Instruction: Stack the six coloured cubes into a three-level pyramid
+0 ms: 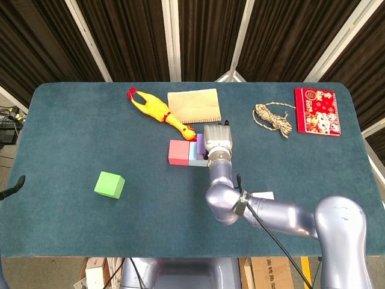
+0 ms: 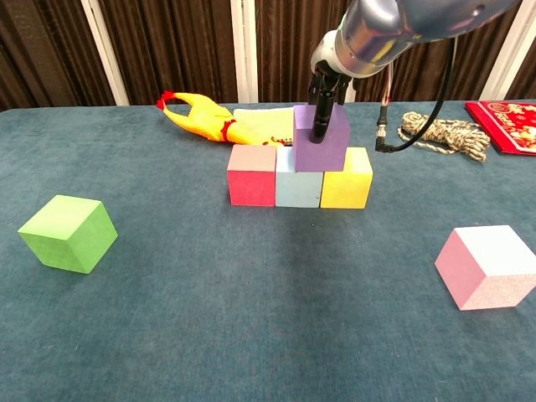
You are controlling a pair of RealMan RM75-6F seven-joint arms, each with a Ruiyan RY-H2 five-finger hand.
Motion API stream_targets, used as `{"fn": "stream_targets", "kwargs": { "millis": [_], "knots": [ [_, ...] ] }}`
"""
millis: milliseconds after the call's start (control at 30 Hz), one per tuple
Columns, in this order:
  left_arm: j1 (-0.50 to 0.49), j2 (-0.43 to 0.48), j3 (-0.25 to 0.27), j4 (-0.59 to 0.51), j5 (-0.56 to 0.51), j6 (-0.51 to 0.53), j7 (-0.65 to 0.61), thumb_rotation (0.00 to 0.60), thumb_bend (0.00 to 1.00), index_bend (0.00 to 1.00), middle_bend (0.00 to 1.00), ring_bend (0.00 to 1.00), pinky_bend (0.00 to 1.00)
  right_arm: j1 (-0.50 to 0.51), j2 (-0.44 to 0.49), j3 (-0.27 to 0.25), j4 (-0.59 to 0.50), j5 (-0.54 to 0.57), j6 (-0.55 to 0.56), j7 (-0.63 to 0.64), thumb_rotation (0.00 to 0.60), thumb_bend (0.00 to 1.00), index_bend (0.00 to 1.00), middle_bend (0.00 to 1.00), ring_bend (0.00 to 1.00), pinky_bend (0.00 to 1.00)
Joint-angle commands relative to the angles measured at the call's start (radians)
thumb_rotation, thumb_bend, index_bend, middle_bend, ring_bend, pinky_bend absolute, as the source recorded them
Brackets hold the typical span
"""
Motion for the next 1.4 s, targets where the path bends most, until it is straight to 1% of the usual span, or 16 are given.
{"fn": "stream_targets", "kwargs": {
  "millis": [33,500,700,1400],
  "knots": [
    [0.0,0.0,0.0,0.0,0.0,0.001,0.0,0.6,0.28,0.18,0.0,0.0,0.0,-0.001,0.0,0.0,0.0,0.0,0.0,-0.001,0.6,0.32,0.41,0.33,0.17,0.0],
    [0.0,-0.003,0.0,0.001,-0.001,0.001,0.004,0.6,0.28,0.18,0.0,0.0,0.0,-0.003,-0.002,0.001,-0.006,-0.005,0.003,-0.009,0.6,0.32,0.41,0.33,0.17,0.0],
    [0.001,-0.002,0.0,0.001,-0.002,0.001,0.002,0.6,0.28,0.18,0.0,0.0,0.0,-0.004,0.003,0.005,-0.014,-0.003,0.007,-0.011,0.6,0.32,0.41,0.32,0.15,0.0],
    [0.005,0.002,0.001,-0.002,-0.003,0.002,-0.001,0.6,0.28,0.18,0.0,0.0,0.0,-0.002,-0.01,0.016,-0.007,-0.015,0.029,-0.006,0.6,0.32,0.41,0.3,0.14,0.0]
  ]
}}
